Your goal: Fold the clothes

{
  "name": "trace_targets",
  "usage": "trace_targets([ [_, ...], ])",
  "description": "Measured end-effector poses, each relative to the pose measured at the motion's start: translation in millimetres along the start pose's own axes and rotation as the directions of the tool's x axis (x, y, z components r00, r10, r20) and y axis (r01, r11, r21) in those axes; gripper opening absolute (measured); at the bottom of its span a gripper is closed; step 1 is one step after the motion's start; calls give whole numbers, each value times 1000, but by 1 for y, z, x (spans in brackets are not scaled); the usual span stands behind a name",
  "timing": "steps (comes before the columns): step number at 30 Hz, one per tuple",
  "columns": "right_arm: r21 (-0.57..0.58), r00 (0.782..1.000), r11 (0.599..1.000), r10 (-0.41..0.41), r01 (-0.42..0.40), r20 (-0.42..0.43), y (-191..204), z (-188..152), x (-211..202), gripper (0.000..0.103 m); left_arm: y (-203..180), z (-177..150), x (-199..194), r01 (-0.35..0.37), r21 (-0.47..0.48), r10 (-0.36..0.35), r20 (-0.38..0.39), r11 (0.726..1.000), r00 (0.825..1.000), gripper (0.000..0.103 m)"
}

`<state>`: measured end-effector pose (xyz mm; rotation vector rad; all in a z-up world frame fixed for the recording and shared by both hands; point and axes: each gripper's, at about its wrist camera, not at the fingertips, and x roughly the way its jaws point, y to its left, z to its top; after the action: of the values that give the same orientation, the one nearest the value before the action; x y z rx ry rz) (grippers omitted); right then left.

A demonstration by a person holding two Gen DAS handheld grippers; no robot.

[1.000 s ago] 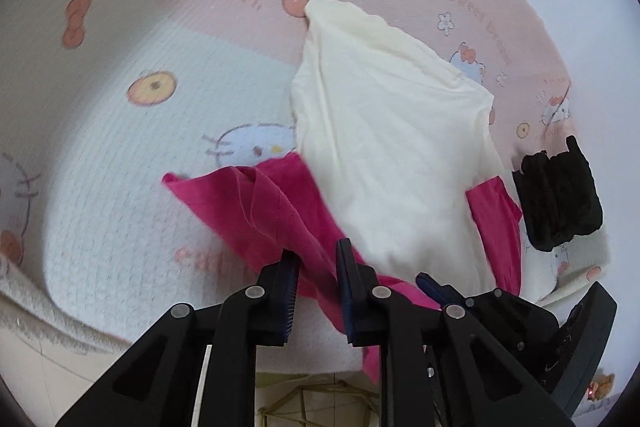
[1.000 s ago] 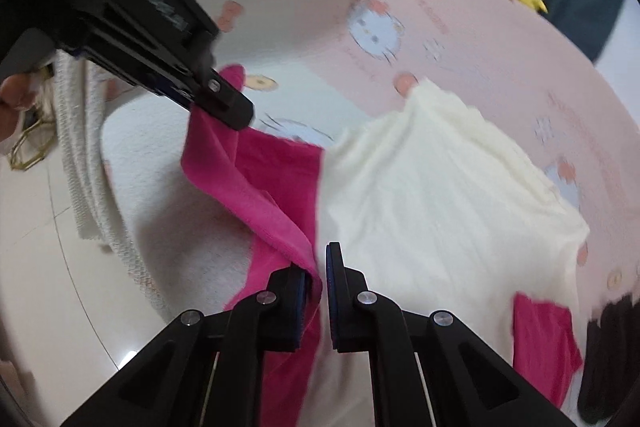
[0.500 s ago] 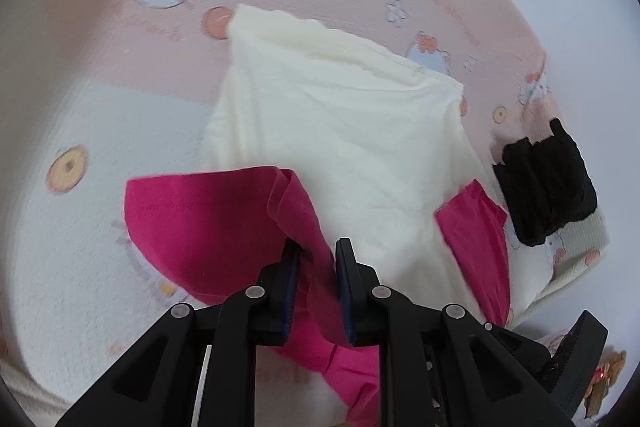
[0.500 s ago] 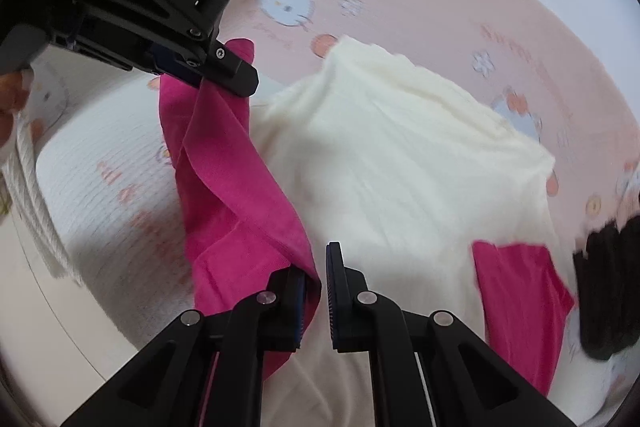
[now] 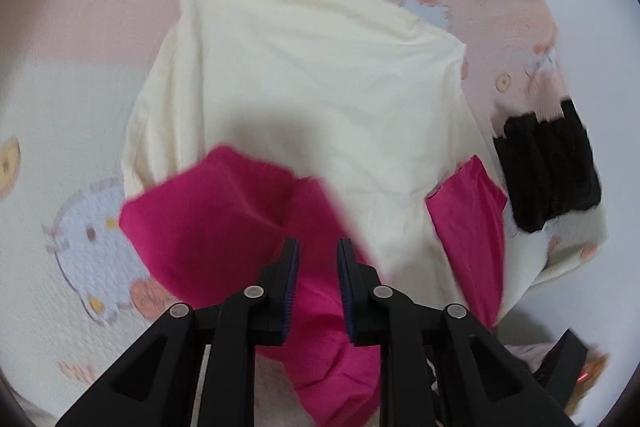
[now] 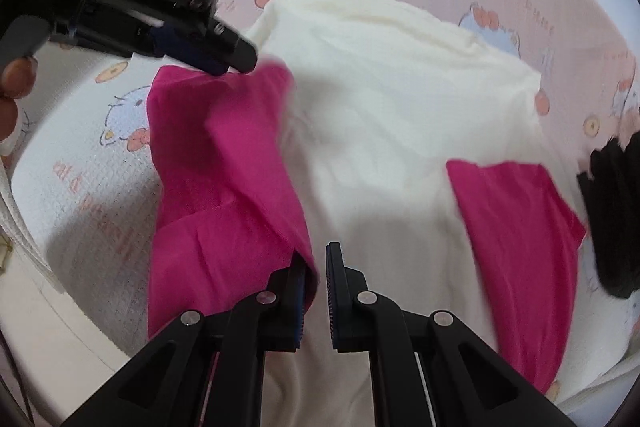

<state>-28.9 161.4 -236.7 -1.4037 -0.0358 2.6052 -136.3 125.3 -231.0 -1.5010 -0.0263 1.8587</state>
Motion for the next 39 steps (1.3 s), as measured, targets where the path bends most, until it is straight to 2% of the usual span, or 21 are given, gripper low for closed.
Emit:
trace_targets([
  [2, 30, 1000, 999, 28, -28, 2, -3, -3, -4, 10, 9, -2, -6, 7, -38, -6, 17, 999, 1000, 65],
  [4, 65, 998, 996, 58, -58, 5, -10, -3, -8, 33, 16, -4, -13, 11, -69, -9, 34, 998, 999, 70],
  [5, 83, 997, 994, 69, -70, 19, -15, -4, -12, 51, 17, -5, -17, 0, -60, 2, 41, 998, 999, 70],
  [6, 100, 996, 992, 79, -82, 34, -19, -4, -16, 57, 17, -6, -20, -12, -50, 15, 47, 999, 999, 70],
  [10, 163, 991, 979, 113, -122, 66, -34, -1, -26, 59, 24, -8, -27, -79, -37, 81, 45, 996, 996, 70],
  [14, 232, 984, 957, 163, -175, 71, -48, 4, -24, 63, 38, -11, -29, -100, -62, 102, 45, 993, 994, 70],
  [18, 206, 983, 962, 170, -179, 62, -45, 20, -16, 63, 47, -11, -29, -160, -48, 162, 47, 986, 986, 70],
  [21, 155, 986, 974, 159, -165, 55, -34, 30, -5, 63, 49, -8, -30, -209, -21, 210, 53, 978, 976, 70],
  [26, 23, 994, 994, 106, -107, 35, -10, 39, 11, 63, 44, 4, -26, -290, 83, 284, 79, 953, 955, 70],
  [31, -45, 998, 998, 49, -47, 43, 2, 42, 20, 63, 42, 18, -9, -286, 154, 281, 53, 946, 958, 70],
  [35, -49, 998, 999, -2, 5, 60, 3, 46, 27, 63, 36, 26, 8, -322, 231, 321, 46, 918, 946, 70],
  [39, -40, 996, 998, -39, 42, 77, 2, 49, 30, 63, 34, 25, 23, -311, 290, 316, 29, 905, 948, 70],
])
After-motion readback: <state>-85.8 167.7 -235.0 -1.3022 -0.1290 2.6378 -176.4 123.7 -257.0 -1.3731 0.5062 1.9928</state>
